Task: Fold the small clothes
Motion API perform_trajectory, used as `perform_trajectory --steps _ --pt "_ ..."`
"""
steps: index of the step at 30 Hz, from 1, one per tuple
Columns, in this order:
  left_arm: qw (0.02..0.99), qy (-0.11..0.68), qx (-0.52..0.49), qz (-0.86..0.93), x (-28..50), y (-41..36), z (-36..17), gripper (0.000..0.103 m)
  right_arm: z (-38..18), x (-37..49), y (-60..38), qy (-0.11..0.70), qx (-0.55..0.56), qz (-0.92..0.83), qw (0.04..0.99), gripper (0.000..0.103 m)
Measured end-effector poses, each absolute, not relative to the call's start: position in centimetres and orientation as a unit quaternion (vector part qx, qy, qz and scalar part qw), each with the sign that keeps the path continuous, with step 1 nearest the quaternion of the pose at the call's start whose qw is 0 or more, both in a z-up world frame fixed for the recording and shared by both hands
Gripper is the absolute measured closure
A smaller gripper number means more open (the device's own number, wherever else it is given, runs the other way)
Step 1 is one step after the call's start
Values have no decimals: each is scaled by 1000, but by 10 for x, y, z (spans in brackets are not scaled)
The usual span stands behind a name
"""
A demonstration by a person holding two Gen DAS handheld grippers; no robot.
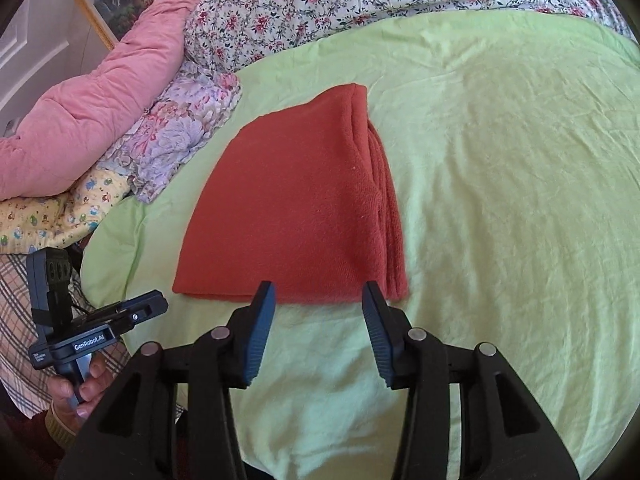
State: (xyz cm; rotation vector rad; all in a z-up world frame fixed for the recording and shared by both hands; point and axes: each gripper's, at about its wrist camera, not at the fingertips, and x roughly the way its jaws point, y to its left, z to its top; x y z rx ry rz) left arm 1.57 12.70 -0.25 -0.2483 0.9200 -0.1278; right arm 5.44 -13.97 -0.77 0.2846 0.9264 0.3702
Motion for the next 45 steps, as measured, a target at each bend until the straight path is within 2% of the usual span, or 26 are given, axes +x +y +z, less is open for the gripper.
perform_trajectory --steps 5,8,13,15,21,28,45 --pt "885 445 -122 -65 12 128 -2 61 -8 50 -138 447 135 177 866 57" --pt "890 440 -102 -61 5 123 1 54 -6 46 -135 449 127 177 867 56" --pt "898 431 -64 -57 -8 116 3 43 -6 30 -126 451 97 177 869 40" --pt "897 435 -58 -56 -12 115 2 35 -8 23 -122 456 83 175 869 34" --pt "893 445 -47 -44 -19 118 2 23 -11 1 -118 457 49 161 873 30" --pt "898 439 -28 -8 -20 124 8 20 -4 -8 -120 444 44 164 880 17" --pt "895 442 27 55 15 112 18 15 6 32 -87 431 6 178 885 11"
